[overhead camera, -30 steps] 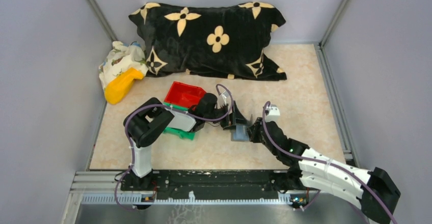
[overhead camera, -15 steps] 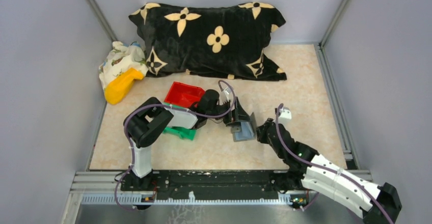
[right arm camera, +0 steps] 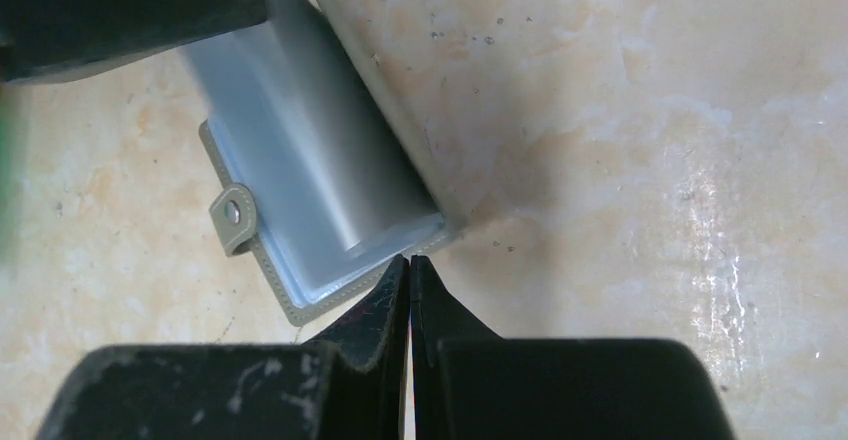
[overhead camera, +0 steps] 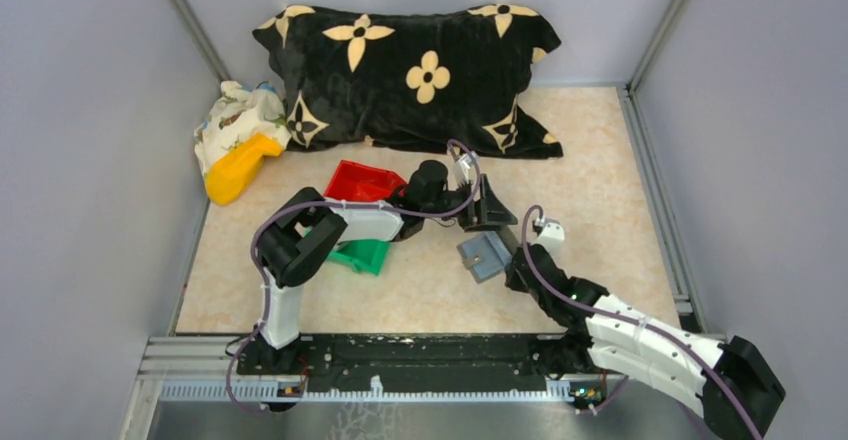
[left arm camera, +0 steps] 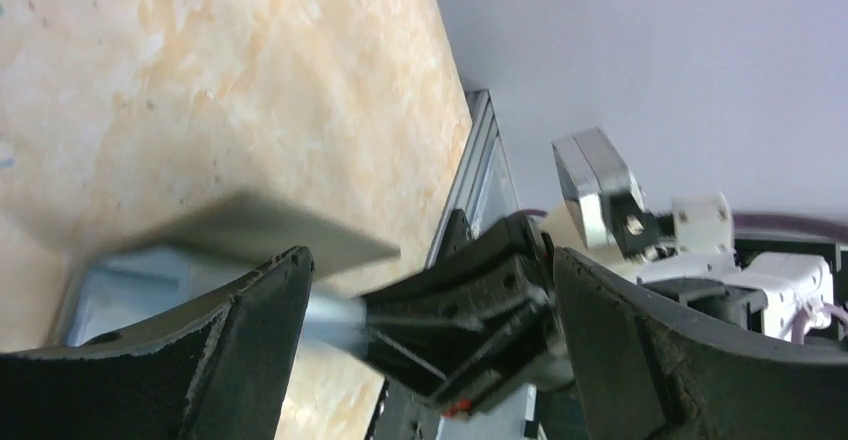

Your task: Take the credit cards out of the card holder

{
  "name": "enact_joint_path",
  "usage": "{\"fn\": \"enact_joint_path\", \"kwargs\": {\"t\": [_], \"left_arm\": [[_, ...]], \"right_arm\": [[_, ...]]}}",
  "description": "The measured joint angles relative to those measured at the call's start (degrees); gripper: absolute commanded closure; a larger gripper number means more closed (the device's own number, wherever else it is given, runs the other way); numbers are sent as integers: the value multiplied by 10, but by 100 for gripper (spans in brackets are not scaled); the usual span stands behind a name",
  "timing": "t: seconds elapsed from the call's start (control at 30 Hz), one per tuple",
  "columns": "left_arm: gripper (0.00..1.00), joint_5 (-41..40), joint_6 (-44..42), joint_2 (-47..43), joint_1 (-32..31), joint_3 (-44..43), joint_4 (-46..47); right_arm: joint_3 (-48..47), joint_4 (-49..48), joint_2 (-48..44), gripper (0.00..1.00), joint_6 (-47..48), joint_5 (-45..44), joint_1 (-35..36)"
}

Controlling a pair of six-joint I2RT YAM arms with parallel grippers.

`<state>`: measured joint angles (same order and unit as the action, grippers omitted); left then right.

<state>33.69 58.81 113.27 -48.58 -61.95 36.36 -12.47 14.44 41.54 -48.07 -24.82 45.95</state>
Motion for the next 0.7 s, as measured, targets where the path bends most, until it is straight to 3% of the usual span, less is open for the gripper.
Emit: {"fn": "enact_joint_path", "kwargs": {"t": [0.17,0.37,0.7], "left_arm": [[5,0,-1,61,-8,-54,-2],[6,5,13,118,-12,-60,-3],[5,-1,-7,82,-10,-57,-30]], "right_arm": [[0,1,-41,100,0,6,0],[1,19,-124,100,3,3,0],[0,47,-154,100,12,-8,0]]}}
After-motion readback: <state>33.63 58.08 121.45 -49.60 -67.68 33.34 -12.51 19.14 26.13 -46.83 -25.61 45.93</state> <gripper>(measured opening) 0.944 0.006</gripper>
